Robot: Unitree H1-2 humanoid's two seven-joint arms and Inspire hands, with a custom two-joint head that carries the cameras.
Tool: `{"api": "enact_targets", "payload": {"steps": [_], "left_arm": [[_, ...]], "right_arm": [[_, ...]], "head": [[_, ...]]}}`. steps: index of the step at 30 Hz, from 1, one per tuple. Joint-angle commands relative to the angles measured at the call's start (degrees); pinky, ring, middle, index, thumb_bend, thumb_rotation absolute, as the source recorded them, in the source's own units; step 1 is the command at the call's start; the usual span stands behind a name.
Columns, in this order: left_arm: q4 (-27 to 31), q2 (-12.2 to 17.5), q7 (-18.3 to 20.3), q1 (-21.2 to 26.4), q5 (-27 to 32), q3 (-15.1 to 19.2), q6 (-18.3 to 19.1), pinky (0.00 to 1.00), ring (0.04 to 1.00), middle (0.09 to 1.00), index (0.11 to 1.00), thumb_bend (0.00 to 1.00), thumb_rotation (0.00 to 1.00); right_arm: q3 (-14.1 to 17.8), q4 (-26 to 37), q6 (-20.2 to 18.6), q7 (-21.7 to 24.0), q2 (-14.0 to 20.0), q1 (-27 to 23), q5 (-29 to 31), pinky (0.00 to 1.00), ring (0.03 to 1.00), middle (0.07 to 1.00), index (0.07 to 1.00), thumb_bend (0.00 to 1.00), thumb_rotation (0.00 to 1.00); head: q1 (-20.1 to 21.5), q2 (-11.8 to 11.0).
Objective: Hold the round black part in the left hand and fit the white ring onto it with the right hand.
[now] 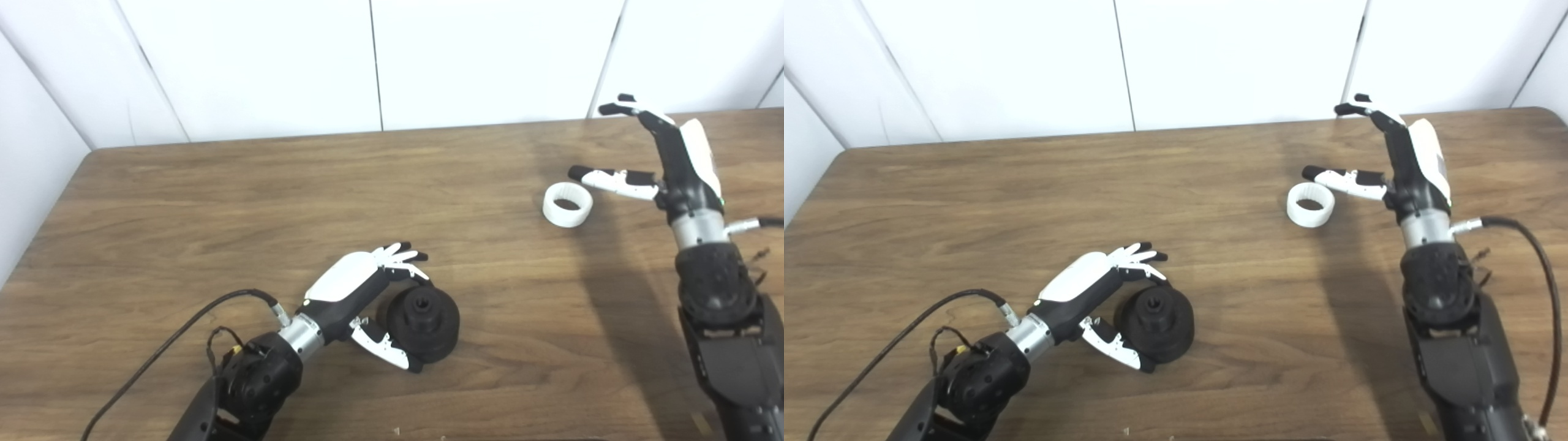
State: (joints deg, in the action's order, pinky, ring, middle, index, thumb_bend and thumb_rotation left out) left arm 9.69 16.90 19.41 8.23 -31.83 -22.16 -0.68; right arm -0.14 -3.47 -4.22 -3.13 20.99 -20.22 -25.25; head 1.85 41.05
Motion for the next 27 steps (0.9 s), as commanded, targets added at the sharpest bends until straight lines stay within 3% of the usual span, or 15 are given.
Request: {"api": "enact_targets", "payload": {"steps": [1, 2, 3, 5, 11, 18, 27], "left_arm": [[0.0, 0.2, -0.7, 1.0, -0.5, 0.3, -1.0, 1.00, 1.000, 0.929, 0.619, 0.89, 0.26], [0.1, 0.1, -0.6, 1.0, -0.4, 0.4, -0.9, 1.00, 1.000, 0.928, 0.618, 0.89, 0.25], [0.2, 0.1, -0.6, 1.0, -0.4, 0.4, -0.9, 1.00, 1.000, 0.929, 0.619, 0.89, 0.25], [0.3, 0.1, -0.6, 0.9, -0.4, 0.5, -0.8, 1.00, 1.000, 0.929, 0.620, 0.89, 0.24], [0.4, 0.0, -0.6, 0.9, 0.0, 0.9, -0.9, 0.99, 1.000, 0.930, 0.621, 0.89, 0.23], [0.0, -0.3, -0.7, 1.0, 0.1, 1.1, -0.8, 0.96, 1.000, 0.929, 0.621, 0.89, 0.23], [-0.2, -0.7, -0.8, 1.1, -0.1, 1.1, -1.1, 0.98, 1.000, 0.929, 0.622, 0.89, 0.24]], "right_arm": [[-1.1, -2.1, 1.0, 0.9, 1.6, -3.3, -1.1, 0.89, 0.955, 0.912, 0.688, 0.94, 0.23], [-1.8, -3.6, 0.9, 1.4, 2.1, -3.8, -1.6, 0.90, 0.959, 0.914, 0.687, 0.94, 0.22], [-2.4, -4.7, 0.6, 2.0, 2.5, -4.2, -1.9, 0.97, 0.986, 0.922, 0.699, 0.97, 0.24], [-3.1, -6.0, 0.0, 3.0, 3.0, -4.5, -2.3, 0.99, 0.997, 0.927, 0.707, 0.98, 0.24], [-4.8, -7.9, -1.8, 4.5, 3.9, -4.8, -4.1, 1.00, 1.000, 0.940, 0.705, 1.00, 0.26], [-7.1, -4.6, -5.5, 8.3, 5.6, -4.8, -6.9, 1.00, 1.000, 0.961, 0.695, 1.00, 0.30], [-7.5, -3.1, -7.2, 10.0, 5.8, -5.1, -7.0, 1.00, 1.000, 0.959, 0.693, 1.00, 0.31]], "head": [[0.1, 0.0], [0.1, 0.0], [0.1, 0.0], [0.0, -0.1], [0.4, -0.3], [0.6, -0.4], [0.6, -0.6]]}}
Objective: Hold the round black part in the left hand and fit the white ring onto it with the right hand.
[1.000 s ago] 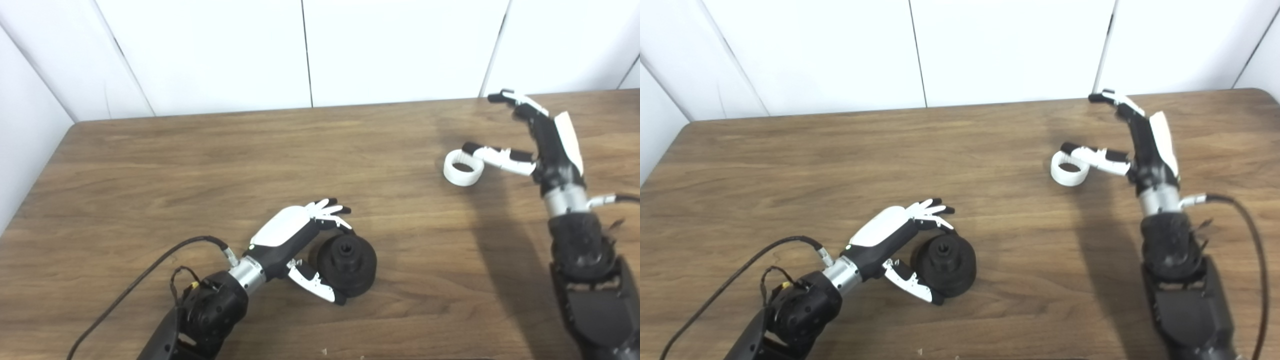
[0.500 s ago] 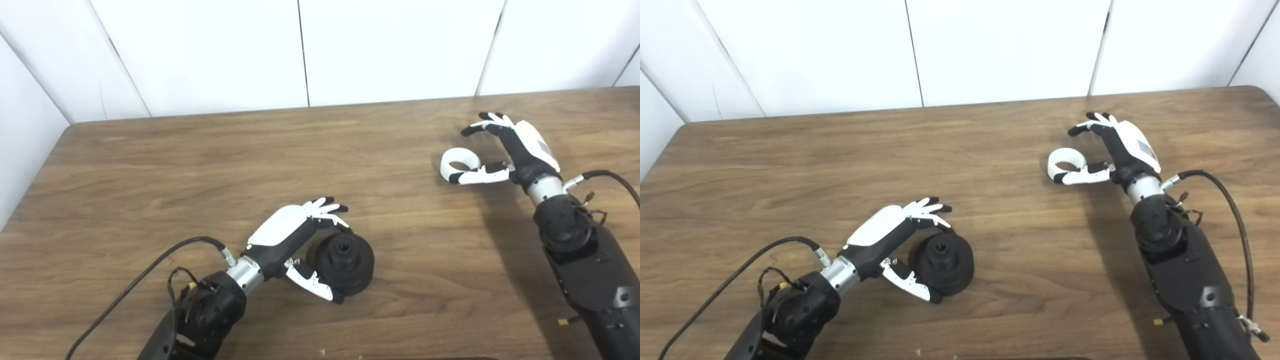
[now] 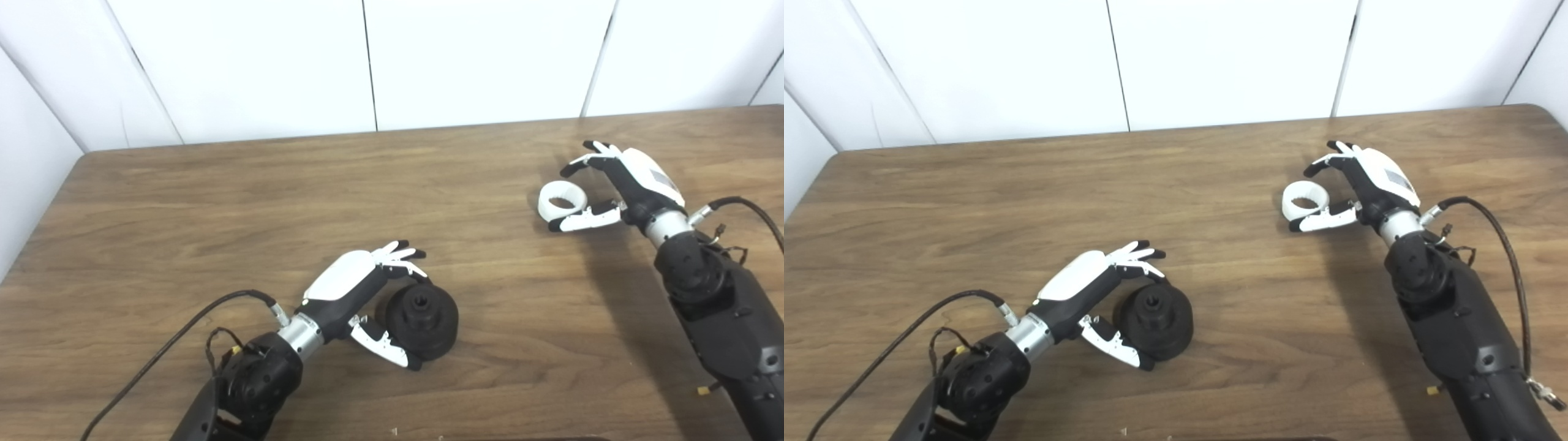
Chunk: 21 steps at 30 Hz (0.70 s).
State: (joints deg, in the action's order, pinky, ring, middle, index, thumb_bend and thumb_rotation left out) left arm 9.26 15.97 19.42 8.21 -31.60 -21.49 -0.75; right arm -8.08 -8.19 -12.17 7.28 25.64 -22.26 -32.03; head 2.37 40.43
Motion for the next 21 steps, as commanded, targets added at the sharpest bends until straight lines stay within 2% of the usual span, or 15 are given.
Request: {"api": "enact_targets", "payload": {"steps": [1, 12, 21], "left_arm": [[0.2, 0.2, -0.8, 1.2, -0.4, 0.4, -1.0, 0.99, 1.000, 0.929, 0.622, 0.89, 0.24], [0.3, 0.2, -0.6, 1.3, -0.7, 0.3, -0.8, 0.98, 1.000, 0.930, 0.625, 0.89, 0.26], [0.5, 0.3, -0.5, 1.3, -0.3, 0.5, -0.9, 0.99, 1.000, 0.933, 0.622, 0.88, 0.24]], "right_arm": [[0.4, 1.3, 1.1, -0.6, 1.1, -3.0, -0.1, 1.00, 1.000, 0.958, 0.693, 1.00, 0.31], [0.1, -1.1, 3.1, -2.2, 0.7, -3.2, 0.0, 1.00, 1.000, 0.952, 0.682, 0.97, 0.29], [0.1, -2.3, 4.3, -2.9, 0.6, -3.4, -0.1, 1.00, 1.000, 0.946, 0.681, 0.95, 0.29]], "head": [[0.1, 0.0], [-0.1, -0.1], [-0.3, -0.1]]}}
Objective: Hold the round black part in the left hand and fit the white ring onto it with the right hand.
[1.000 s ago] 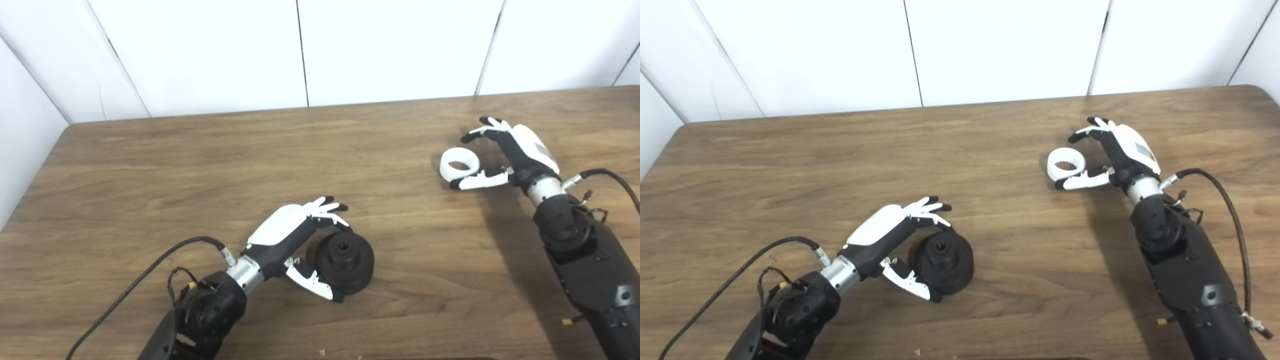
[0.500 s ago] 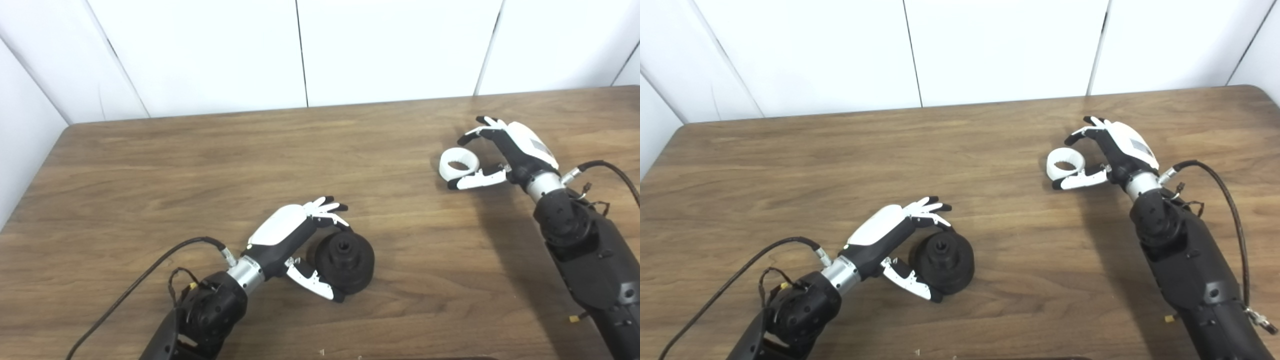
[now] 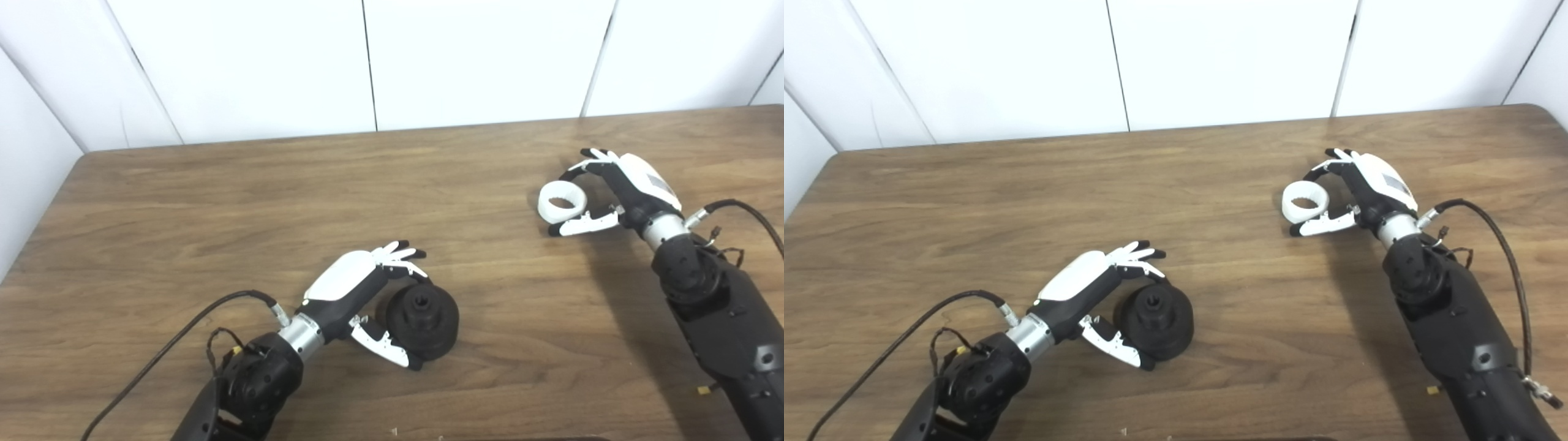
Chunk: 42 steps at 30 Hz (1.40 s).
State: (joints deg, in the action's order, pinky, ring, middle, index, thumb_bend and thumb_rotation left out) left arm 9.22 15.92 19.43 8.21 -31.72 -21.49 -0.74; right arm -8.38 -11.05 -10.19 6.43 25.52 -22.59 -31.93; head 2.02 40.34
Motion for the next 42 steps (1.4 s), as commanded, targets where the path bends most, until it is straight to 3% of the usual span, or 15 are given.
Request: {"api": "enact_targets", "payload": {"steps": [1, 6, 19, 21, 24, 36, 42], "left_arm": [[0.6, 0.4, -0.6, 1.3, -0.3, 0.5, -0.9, 0.99, 1.000, 0.932, 0.622, 0.89, 0.24], [0.4, 0.4, -0.9, 1.4, -0.5, 0.5, -1.2, 0.98, 1.000, 0.929, 0.621, 0.89, 0.25], [0.7, 0.4, -0.6, 1.3, -0.4, 0.5, -0.8, 0.98, 1.000, 0.930, 0.624, 0.89, 0.25], [0.7, 0.4, -0.6, 1.2, -0.1, 0.6, -0.9, 1.00, 1.000, 0.931, 0.624, 0.89, 0.24], [0.7, 0.5, -0.8, 1.2, -0.4, 0.5, -1.2, 1.00, 1.000, 0.931, 0.625, 0.88, 0.25], [0.4, 0.3, -0.9, 1.1, -0.5, 0.4, -1.2, 0.99, 1.000, 0.932, 0.625, 0.88, 0.25], [-0.1, 0.3, -0.8, 1.1, -0.2, 0.4, -1.1, 0.97, 1.000, 0.932, 0.626, 0.89, 0.25]], "right_arm": [[0.4, 0.3, 2.5, -2.1, 0.7, -3.2, -0.2, 1.00, 1.000, 0.946, 0.681, 0.95, 0.29], [0.5, -0.2, 3.1, -2.3, 0.6, -3.3, 0.1, 1.00, 1.000, 0.942, 0.673, 0.94, 0.29], [1.1, -0.9, 5.0, -4.9, -0.1, -3.2, 1.4, 0.99, 0.998, 0.907, 0.588, 0.85, 0.16], [1.1, -0.7, 4.5, -4.8, -0.2, -3.2, 1.4, 0.99, 0.996, 0.902, 0.522, 0.63, 0.15], [1.1, -0.5, 4.3, -4.9, -0.1, -3.1, 1.4, 0.98, 0.987, 0.894, 0.494, 0.54, 0.14], [1.2, -0.1, 5.8, -5.6, 0.1, -2.6, 2.0, 0.92, 0.966, 0.874, 0.487, 0.52, 0.14], [0.9, 7.3, 3.5, -2.4, 0.9, -0.8, 1.8, 0.92, 0.968, 0.881, 0.489, 0.52, 0.14]], "head": [[0.0, 0.0], [0.0, 0.1], [-0.2, 0.2], [-0.2, 0.2], [-0.2, 0.1], [-0.3, 0.1], [-0.2, 0.1]]}}
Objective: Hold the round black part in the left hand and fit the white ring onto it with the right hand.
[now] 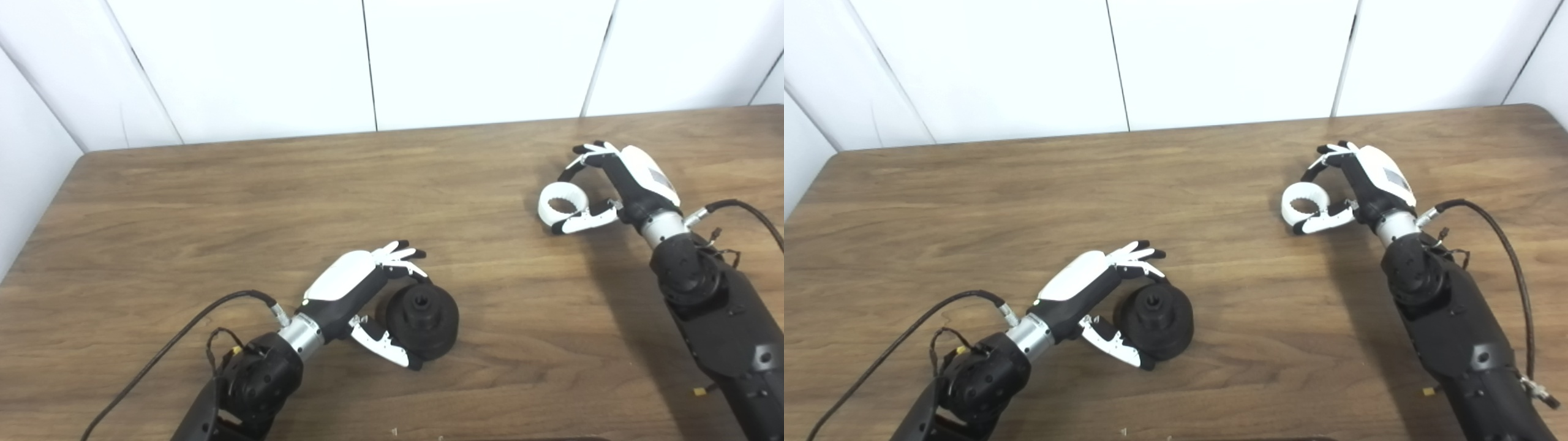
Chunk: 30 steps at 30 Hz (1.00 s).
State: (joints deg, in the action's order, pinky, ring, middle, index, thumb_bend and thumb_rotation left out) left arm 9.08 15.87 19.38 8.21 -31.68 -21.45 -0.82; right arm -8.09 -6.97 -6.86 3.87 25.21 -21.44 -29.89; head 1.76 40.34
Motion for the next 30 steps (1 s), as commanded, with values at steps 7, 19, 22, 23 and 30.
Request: {"api": "enact_targets", "payload": {"steps": [7, 19, 22, 23, 30], "left_arm": [[-0.6, 0.2, -0.9, 1.5, -0.8, 0.3, -1.0, 0.99, 1.000, 0.933, 0.627, 0.89, 0.25], [-1.1, -0.2, -1.1, 1.7, -0.7, 0.2, -1.0, 0.96, 1.000, 0.930, 0.620, 0.89, 0.24], [-1.3, -0.2, -1.1, 1.7, -0.8, 0.1, -1.1, 0.97, 1.000, 0.930, 0.621, 0.89, 0.24], [-1.4, -0.2, -1.1, 1.7, -0.6, 0.1, -1.1, 0.98, 1.000, 0.931, 0.622, 0.88, 0.24], [-0.9, -0.3, -0.7, 1.8, -0.8, 0.0, -0.4, 0.98, 1.000, 0.932, 0.625, 0.88, 0.25]], "right_arm": [[0.6, 13.7, -2.4, 5.1, 1.3, 0.4, 0.5, 0.92, 0.972, 0.889, 0.489, 0.52, 0.14], [-2.4, 31.6, -11.8, 16.2, -1.2, 2.2, 0.0, 0.91, 0.959, 0.876, 0.488, 0.52, 0.14], [-4.0, 35.4, -14.3, 18.6, -2.9, 2.4, 0.9, 0.91, 0.967, 0.884, 0.488, 0.52, 0.14], [-4.7, 36.3, -14.6, 19.3, -3.3, 2.4, 0.8, 0.91, 0.967, 0.885, 0.489, 0.52, 0.14], [-9.1, 39.4, -15.7, 22.4, -6.4, 3.1, -0.9, 0.94, 0.969, 0.888, 0.489, 0.53, 0.15]], "head": [[0.0, 0.1], [0.3, 0.2], [0.4, 0.3], [0.4, 0.3], [0.4, 0.7]]}}
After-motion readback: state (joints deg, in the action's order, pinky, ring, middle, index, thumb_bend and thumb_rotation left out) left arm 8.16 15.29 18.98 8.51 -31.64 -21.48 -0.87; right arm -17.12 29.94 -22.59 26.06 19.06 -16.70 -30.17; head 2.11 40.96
